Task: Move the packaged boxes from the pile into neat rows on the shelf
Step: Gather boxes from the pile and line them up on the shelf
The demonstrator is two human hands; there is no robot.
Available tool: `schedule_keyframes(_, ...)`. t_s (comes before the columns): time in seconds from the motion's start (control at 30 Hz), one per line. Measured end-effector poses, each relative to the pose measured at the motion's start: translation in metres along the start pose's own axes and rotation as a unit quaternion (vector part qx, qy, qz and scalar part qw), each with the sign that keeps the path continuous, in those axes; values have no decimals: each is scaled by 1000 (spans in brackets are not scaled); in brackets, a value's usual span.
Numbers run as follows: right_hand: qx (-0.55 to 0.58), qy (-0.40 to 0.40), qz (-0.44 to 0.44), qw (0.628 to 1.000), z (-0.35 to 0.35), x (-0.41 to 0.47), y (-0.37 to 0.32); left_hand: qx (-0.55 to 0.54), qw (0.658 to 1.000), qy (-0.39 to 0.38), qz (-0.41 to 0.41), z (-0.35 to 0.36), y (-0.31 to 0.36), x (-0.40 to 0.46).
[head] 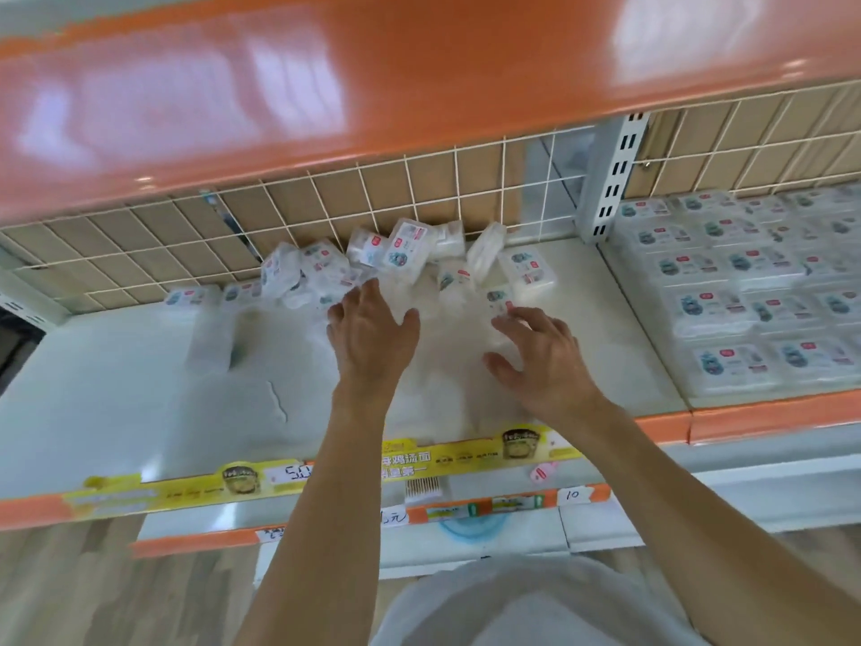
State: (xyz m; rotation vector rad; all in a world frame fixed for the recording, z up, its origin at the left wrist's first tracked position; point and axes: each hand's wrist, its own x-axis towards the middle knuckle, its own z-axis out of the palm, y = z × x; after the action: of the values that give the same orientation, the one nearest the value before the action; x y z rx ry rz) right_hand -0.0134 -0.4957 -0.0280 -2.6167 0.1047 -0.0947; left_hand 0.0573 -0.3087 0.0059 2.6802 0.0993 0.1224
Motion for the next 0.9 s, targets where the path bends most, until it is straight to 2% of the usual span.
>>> schedule_keyframes(0.13,38,73,8,997,4,-5,-1,102,995,-3,-22,7,8,11)
schedule_keyframes(0.23,63,118,12,991,6,-5,0,120,992,18,-21,8,1,17)
schedule_keyframes(0.33,132,131,74,980,3,-6,1,61,998,13,-15,4,-5,18)
schedule_keyframes(0.43,173,93,146,970,0,-5,1,-16,1000,21,-3,-5,-6,9)
schedule_keyframes(0.57,137,51,204,968,2,5,-1,-83,994,67,25,-11,-13,-10)
schedule_keyframes(0.7,101,36,205,973,6,9,-2,-165,984,70,23,-13,-27,-18)
schedule_keyframes(0.83,139,45,202,968,6,3,-1,-252,967,28,-14,-18,-37,-19)
schedule_keyframes(0.9,174,60,182,966,5,-2,-1,-317,948,11,-24,-18,-41,-20)
